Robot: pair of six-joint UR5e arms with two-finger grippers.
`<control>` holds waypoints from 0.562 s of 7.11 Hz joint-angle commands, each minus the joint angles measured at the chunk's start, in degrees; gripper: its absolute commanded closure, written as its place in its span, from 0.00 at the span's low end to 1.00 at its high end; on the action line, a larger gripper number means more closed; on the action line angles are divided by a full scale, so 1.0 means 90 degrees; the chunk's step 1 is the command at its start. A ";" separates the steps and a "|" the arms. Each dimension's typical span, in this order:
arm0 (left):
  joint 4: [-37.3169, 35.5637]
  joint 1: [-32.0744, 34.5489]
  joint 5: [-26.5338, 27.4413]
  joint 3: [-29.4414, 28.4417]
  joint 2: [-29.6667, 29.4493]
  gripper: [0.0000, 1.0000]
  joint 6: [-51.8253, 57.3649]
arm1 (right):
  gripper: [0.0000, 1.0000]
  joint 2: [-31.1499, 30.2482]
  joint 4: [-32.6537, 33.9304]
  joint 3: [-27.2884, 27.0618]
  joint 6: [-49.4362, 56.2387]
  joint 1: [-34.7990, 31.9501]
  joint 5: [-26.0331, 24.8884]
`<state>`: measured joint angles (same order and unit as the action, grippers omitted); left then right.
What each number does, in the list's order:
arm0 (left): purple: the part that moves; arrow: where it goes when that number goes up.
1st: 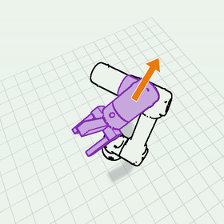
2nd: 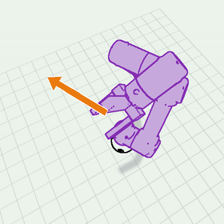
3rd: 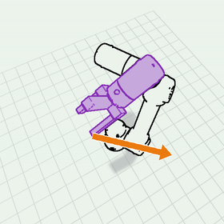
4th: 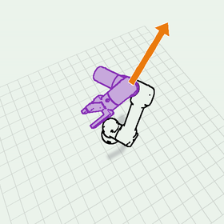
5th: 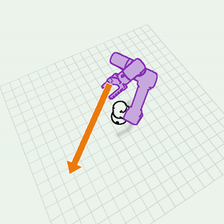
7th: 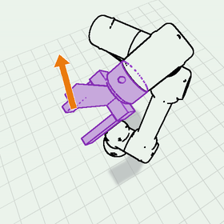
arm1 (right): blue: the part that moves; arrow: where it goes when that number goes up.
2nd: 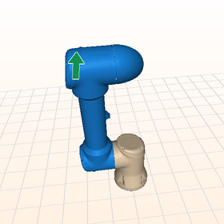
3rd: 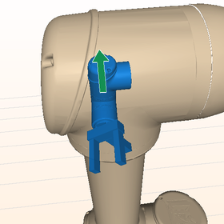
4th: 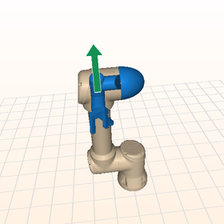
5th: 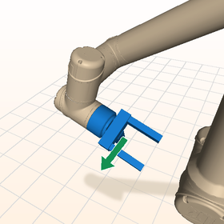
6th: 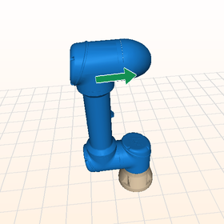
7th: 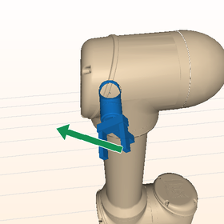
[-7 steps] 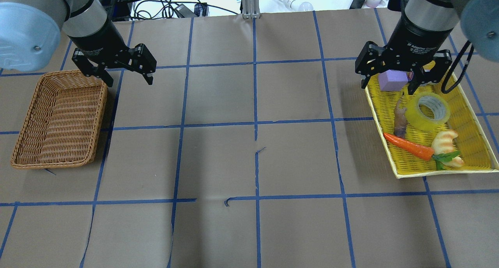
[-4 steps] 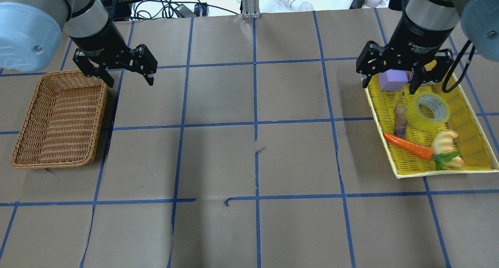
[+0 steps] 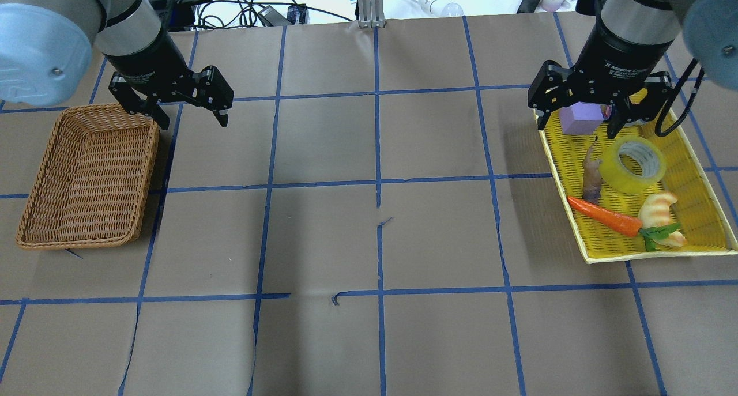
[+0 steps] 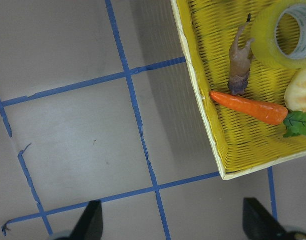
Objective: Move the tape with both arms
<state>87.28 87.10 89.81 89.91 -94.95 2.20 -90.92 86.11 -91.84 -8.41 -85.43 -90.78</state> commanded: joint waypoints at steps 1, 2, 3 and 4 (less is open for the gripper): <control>0.0000 0.0000 -0.0009 0.0000 0.0003 0.00 0.0000 | 0.00 -0.0024 -0.0007 -0.0001 0.0006 0.0000 -0.0001; 0.0000 0.0000 -0.0009 0.0010 -0.0007 0.00 0.0000 | 0.00 -0.0024 -0.0007 0.0009 0.0007 0.0000 -0.0001; 0.0000 0.0000 -0.0009 0.0010 -0.0007 0.00 0.0000 | 0.00 -0.0015 -0.0007 -0.0001 0.0016 0.0000 -0.0001; 0.0000 0.0000 -0.0009 0.0010 -0.0007 0.00 0.0000 | 0.00 -0.0015 -0.0017 0.0009 0.0036 0.0019 0.0009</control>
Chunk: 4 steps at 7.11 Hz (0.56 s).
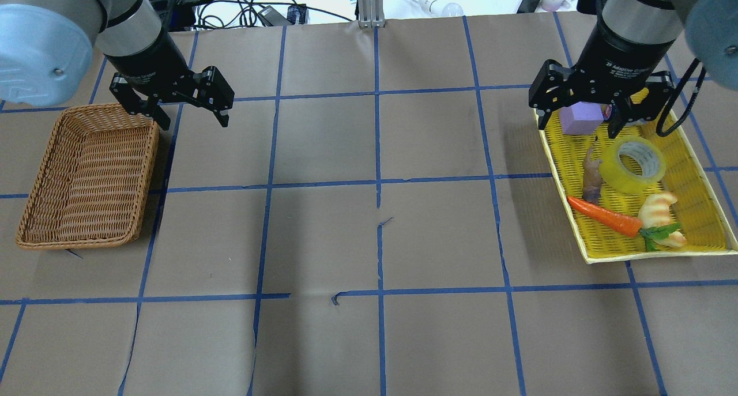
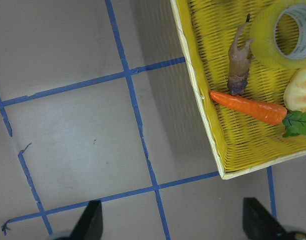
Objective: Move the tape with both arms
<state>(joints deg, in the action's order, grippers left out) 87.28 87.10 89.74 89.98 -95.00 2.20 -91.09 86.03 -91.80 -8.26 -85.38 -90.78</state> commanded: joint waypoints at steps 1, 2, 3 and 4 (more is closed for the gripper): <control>0.0000 0.0000 0.0000 0.0002 -0.0001 0.00 0.0000 | 0.00 0.0014 -0.0008 -0.0005 0.0029 0.0014 0.0008; 0.0000 0.0000 0.0000 0.0002 -0.0001 0.00 0.0000 | 0.00 0.0014 -0.0008 -0.0005 0.0039 0.0033 -0.0002; 0.0000 0.0000 0.0000 0.0002 0.0009 0.00 0.0000 | 0.00 0.0014 -0.0008 -0.0005 0.0039 0.0014 -0.0002; 0.0000 0.0000 0.0000 0.0002 -0.0001 0.00 0.0000 | 0.00 0.0014 -0.0008 0.0005 0.0039 0.0004 -0.0002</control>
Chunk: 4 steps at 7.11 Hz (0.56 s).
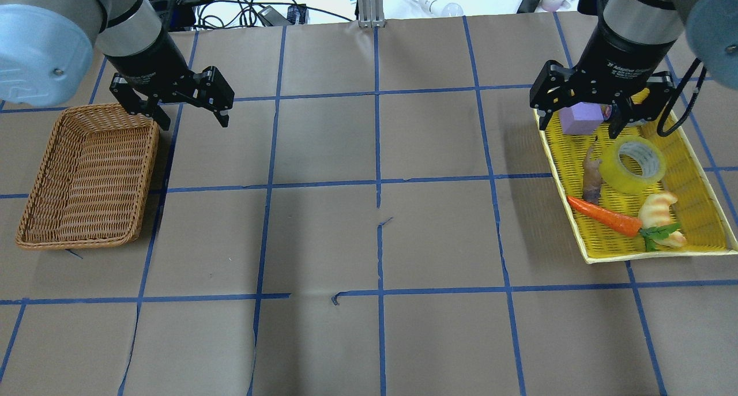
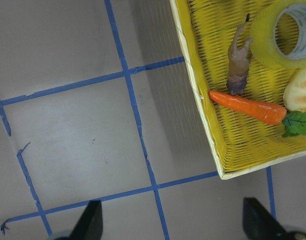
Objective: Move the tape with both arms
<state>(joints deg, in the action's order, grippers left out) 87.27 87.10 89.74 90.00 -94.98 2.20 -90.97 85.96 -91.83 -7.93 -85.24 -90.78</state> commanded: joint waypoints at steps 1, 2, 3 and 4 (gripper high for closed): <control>0.0010 0.0000 0.0000 0.0000 -0.0003 0.00 0.0000 | 0.00 -0.0009 0.0009 0.0008 -0.0018 -0.0011 0.0008; 0.0010 0.0000 0.0000 0.0000 -0.0003 0.00 0.0000 | 0.00 0.0058 0.0019 -0.0021 -0.0008 0.0066 -0.0001; 0.0010 0.0000 0.0000 0.0000 -0.0003 0.00 0.0000 | 0.00 0.0078 0.0077 -0.0041 0.0060 0.0202 -0.0001; 0.0020 0.0000 0.0000 0.0000 -0.0003 0.00 0.0000 | 0.00 0.0204 0.0175 -0.0089 0.0254 0.0619 -0.0001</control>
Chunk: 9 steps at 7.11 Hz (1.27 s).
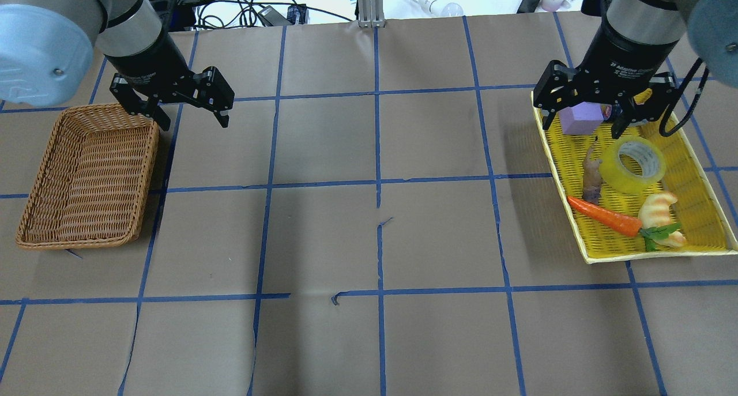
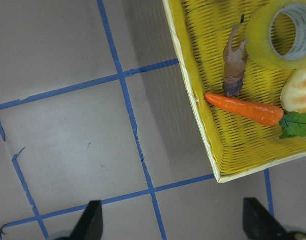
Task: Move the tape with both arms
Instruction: 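Lower the right gripper into the yellow basket onto the tape roll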
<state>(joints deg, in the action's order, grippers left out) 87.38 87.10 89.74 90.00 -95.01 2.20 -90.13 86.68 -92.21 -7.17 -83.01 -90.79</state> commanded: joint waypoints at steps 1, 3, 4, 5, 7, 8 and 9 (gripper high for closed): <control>0.0008 0.0000 0.0000 0.0000 0.0000 0.00 0.0000 | 0.00 0.0296 0.0327 -0.0067 0.0655 0.0810 0.0048; 0.0008 0.0000 -0.0010 0.0000 0.0000 0.00 0.0000 | 0.00 0.0609 0.0814 -0.0125 0.2496 0.1369 0.0019; 0.0008 0.0000 -0.0010 0.0000 0.0000 0.00 0.0000 | 0.00 0.0688 0.1002 -0.0309 0.3531 0.1487 0.0009; 0.0008 0.0000 -0.0010 0.0010 0.0000 0.00 0.0000 | 0.00 0.0814 0.1535 -0.0582 0.4459 0.1643 0.0009; 0.0008 0.0000 -0.0020 0.0019 0.0000 0.00 0.0000 | 0.00 0.0951 0.2765 -0.1507 0.6042 0.2275 0.0019; 0.0008 0.0000 -0.0029 0.0019 0.0000 0.00 0.0000 | 0.00 0.1136 0.3535 -0.1918 0.6902 0.2773 0.0096; 0.0008 0.0000 -0.0029 0.0048 0.0000 0.00 -0.0010 | 0.00 0.1437 0.4026 -0.2058 0.7568 0.2797 0.0087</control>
<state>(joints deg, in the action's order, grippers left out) 87.45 87.10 89.51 90.25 -95.01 2.18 -79.89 116.61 -108.01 52.84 -59.89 -90.16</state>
